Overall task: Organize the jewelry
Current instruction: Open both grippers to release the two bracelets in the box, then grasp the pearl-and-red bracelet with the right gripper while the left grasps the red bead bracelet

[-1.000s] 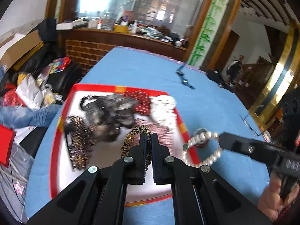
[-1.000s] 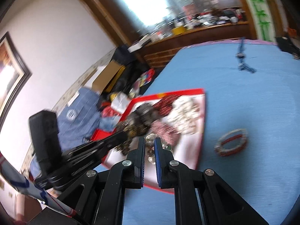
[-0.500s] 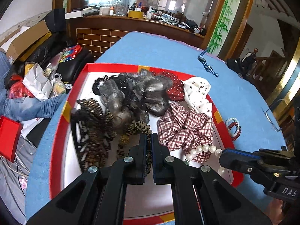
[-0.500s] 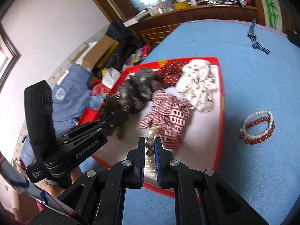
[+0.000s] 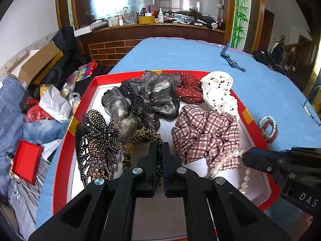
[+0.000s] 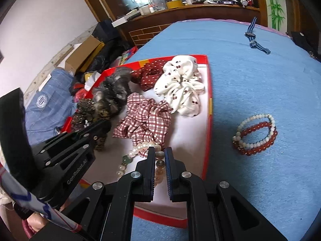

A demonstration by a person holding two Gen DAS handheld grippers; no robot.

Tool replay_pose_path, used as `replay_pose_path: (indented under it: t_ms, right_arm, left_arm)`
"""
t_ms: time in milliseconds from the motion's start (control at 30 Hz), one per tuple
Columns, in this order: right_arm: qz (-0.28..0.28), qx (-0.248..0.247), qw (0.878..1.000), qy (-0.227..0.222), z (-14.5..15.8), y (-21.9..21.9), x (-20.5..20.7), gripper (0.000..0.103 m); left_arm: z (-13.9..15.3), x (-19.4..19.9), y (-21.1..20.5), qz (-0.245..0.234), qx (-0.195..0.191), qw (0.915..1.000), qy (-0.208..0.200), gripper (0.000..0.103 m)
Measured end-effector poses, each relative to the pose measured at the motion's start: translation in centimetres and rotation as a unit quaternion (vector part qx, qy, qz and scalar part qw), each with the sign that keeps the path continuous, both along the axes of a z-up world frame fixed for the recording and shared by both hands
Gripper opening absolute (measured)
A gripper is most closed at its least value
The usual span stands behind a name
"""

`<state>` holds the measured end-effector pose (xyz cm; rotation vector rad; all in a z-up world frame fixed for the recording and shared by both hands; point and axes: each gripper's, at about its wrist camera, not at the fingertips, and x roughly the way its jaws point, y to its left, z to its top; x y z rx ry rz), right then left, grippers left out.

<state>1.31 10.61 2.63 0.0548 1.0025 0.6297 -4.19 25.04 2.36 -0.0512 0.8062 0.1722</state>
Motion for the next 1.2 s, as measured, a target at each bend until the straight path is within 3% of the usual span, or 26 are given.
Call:
replay_pose_path:
  t_ms: [800, 967, 1100, 1200]
  right_arm:
    - [0.007, 0.016, 1.0, 0.015, 0.7, -0.7, -0.2, 0.012]
    - [0.004, 0.038, 0.999, 0.009, 2.3, -2.3, -0.4, 0.012]
    - [-0.034, 0.04, 0.999, -0.009, 3.9, -5.1, 0.7, 0.012]
    - [-0.08, 0.025, 0.996, 0.003, 3.9, -8.2, 2.8, 0.011]
  left_arm:
    - [1.0, -0.8, -0.7, 0.016, 0.045, 0.9986, -0.021, 0.007]
    - [1.6, -1.1, -0.6, 0.019, 0.044, 0.9984, -0.028, 0.018]
    - [2.8, -1.6, -0.5, 0.016, 0.032, 0.9985, -0.04, 0.018]
    - [3.8, -2.1, -0.5, 0.012, 0.023, 0.9983, -0.053, 0.019]
